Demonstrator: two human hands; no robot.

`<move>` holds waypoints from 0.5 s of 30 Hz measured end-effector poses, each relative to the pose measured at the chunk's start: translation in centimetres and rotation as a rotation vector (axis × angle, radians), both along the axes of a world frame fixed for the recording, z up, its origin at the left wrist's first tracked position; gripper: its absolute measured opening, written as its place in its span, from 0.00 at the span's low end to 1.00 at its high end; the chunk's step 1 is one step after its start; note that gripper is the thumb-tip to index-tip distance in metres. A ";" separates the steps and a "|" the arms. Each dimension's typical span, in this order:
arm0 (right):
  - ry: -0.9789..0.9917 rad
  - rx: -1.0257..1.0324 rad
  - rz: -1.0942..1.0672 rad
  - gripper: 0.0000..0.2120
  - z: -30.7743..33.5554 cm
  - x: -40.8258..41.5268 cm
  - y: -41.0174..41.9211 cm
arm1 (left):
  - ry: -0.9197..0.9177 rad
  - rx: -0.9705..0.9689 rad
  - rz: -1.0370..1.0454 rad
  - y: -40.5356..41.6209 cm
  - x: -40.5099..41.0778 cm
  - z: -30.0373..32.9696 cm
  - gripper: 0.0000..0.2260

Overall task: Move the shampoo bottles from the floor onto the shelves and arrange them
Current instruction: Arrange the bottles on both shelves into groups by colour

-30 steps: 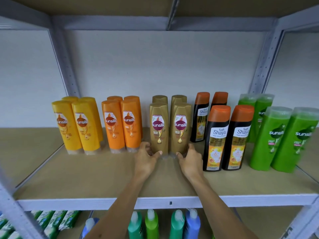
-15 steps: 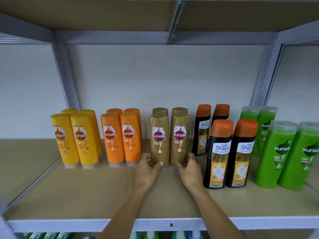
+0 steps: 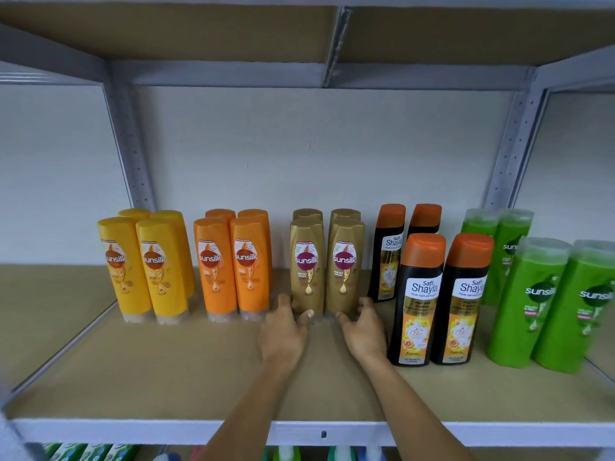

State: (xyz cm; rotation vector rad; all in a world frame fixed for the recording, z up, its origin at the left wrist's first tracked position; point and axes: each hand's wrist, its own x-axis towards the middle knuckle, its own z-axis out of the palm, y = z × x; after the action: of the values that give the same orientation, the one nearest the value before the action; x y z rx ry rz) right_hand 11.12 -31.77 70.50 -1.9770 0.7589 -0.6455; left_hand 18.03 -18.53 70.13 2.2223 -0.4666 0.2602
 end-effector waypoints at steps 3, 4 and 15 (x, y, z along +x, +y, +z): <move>-0.007 0.016 0.009 0.24 -0.3 0.1 -0.2 | -0.005 0.036 0.029 -0.1 0.0 0.3 0.18; -0.005 0.016 0.009 0.25 -0.3 0.1 -0.1 | -0.002 0.041 0.031 -0.1 0.1 0.4 0.18; 0.075 -0.075 -0.043 0.28 -0.2 -0.1 0.3 | 0.080 0.018 -0.017 0.9 0.3 0.6 0.19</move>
State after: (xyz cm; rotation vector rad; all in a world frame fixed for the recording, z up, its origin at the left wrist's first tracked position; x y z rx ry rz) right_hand 11.00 -31.46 70.31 -2.0684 0.8354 -0.6361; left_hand 18.36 -17.60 70.77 2.2364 -0.4458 0.1580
